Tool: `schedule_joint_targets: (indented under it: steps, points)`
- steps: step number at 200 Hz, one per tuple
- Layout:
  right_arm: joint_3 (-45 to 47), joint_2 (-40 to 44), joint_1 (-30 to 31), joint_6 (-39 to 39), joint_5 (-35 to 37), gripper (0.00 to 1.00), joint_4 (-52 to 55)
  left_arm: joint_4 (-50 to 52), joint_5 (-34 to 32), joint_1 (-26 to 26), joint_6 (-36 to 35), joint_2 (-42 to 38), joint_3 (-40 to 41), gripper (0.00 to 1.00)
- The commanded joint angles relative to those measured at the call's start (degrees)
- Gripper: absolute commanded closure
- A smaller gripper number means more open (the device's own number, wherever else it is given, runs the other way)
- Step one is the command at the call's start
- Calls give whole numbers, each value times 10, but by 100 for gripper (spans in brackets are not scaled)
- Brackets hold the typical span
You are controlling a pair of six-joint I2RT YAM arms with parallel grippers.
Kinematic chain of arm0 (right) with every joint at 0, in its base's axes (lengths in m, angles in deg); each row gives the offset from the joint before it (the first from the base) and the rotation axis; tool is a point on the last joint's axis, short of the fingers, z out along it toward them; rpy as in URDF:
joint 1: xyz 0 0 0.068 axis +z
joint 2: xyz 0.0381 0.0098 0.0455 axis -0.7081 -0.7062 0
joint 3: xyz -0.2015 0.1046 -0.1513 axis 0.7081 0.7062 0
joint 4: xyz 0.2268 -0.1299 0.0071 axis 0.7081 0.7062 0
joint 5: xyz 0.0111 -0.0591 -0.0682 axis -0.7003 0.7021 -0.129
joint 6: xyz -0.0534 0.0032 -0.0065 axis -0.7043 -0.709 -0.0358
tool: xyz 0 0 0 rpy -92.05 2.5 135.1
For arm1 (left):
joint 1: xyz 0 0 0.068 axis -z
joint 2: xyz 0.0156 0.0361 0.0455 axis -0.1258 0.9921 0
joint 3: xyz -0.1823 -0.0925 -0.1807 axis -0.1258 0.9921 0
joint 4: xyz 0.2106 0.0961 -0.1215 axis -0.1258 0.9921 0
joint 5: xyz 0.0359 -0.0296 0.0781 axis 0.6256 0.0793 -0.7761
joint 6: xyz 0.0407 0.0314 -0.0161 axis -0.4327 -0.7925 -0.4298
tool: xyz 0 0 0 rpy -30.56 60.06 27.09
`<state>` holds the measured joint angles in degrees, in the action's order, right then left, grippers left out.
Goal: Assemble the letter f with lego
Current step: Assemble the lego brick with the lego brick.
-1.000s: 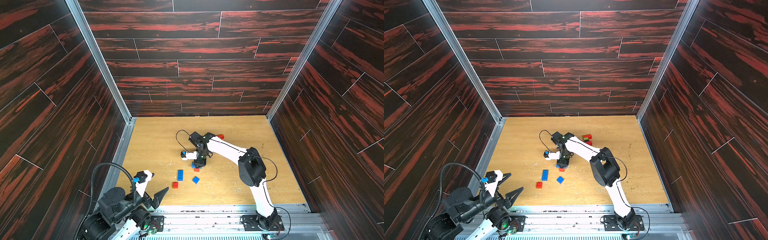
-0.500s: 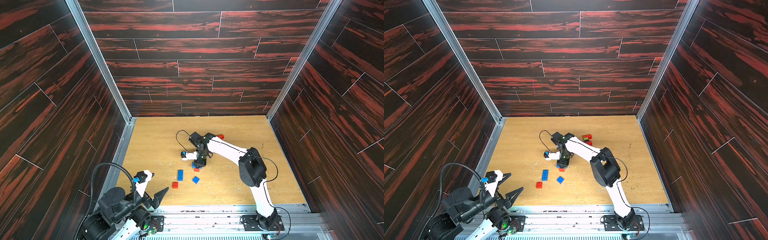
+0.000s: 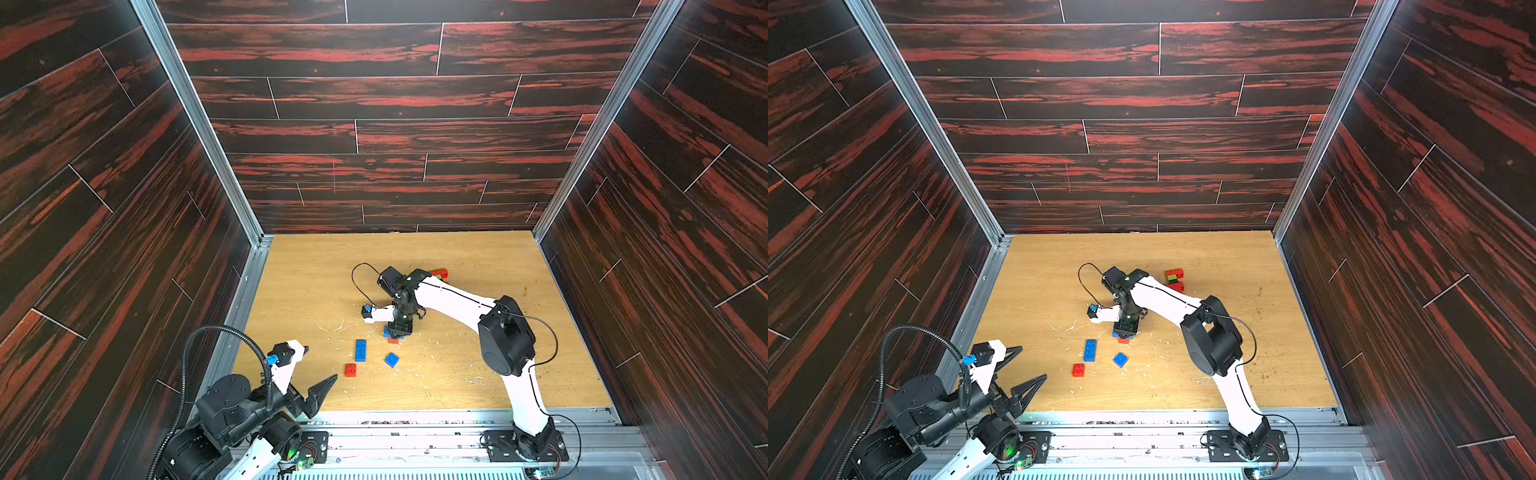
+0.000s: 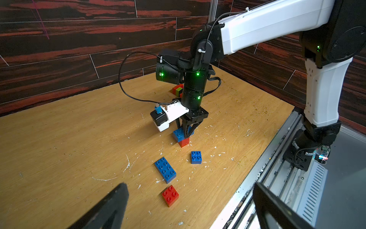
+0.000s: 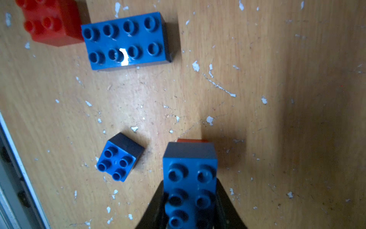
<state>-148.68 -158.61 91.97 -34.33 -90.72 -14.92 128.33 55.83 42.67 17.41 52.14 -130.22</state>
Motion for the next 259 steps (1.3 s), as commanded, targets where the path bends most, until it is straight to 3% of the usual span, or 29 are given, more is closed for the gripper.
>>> schedule_joint_targets:
  steps: [1, 135, 259]
  points:
    - [23, -19, 3, 7, 21, 70, 9, -3, 6, 2, -2, 6, -4, 0]
    - [46, -96, 3, -13, 49, 70, 10, -2, 3, 2, -1, 4, -3, 0]
    - [56, -14, -4, -19, -11, 69, -20, -2, 5, 2, -2, 8, -3, 0]
